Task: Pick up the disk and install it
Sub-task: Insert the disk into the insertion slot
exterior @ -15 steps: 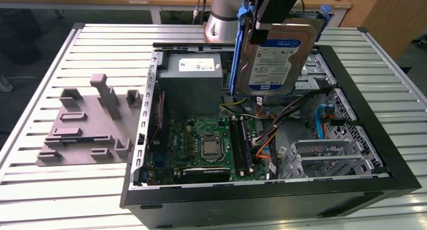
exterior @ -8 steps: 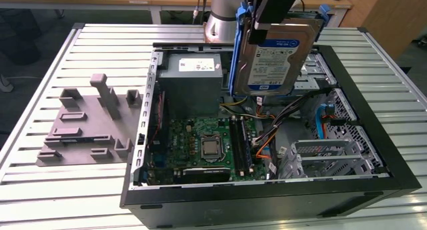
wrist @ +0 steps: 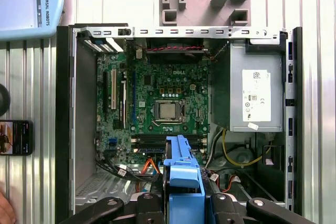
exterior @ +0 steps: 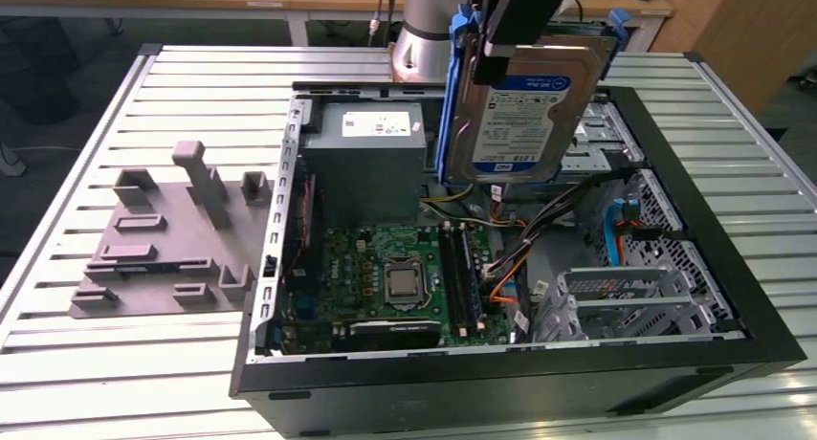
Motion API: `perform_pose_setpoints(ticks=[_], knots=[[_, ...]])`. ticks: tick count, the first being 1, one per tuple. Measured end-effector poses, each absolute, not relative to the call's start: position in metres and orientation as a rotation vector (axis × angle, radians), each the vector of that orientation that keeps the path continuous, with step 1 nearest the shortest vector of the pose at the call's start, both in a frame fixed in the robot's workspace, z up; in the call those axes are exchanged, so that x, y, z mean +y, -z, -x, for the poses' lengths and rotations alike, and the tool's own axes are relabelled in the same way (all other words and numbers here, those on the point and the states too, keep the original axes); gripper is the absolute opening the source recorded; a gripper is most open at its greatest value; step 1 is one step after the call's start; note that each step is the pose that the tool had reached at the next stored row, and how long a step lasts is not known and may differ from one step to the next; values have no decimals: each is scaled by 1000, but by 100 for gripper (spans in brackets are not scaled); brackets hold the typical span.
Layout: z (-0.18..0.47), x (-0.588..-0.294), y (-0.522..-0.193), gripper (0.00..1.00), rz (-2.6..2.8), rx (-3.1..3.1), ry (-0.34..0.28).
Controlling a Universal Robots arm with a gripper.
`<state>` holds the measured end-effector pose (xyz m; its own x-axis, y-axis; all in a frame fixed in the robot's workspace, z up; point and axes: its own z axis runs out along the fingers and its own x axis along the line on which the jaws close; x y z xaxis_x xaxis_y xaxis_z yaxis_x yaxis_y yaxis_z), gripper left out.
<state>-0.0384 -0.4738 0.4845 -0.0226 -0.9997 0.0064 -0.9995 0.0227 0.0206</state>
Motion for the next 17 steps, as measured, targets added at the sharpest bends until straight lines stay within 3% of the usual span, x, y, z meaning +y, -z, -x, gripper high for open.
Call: perform_pose_setpoints(ticks=[17], knots=[[42,-474,-485,36,-2183,-2233,16]])
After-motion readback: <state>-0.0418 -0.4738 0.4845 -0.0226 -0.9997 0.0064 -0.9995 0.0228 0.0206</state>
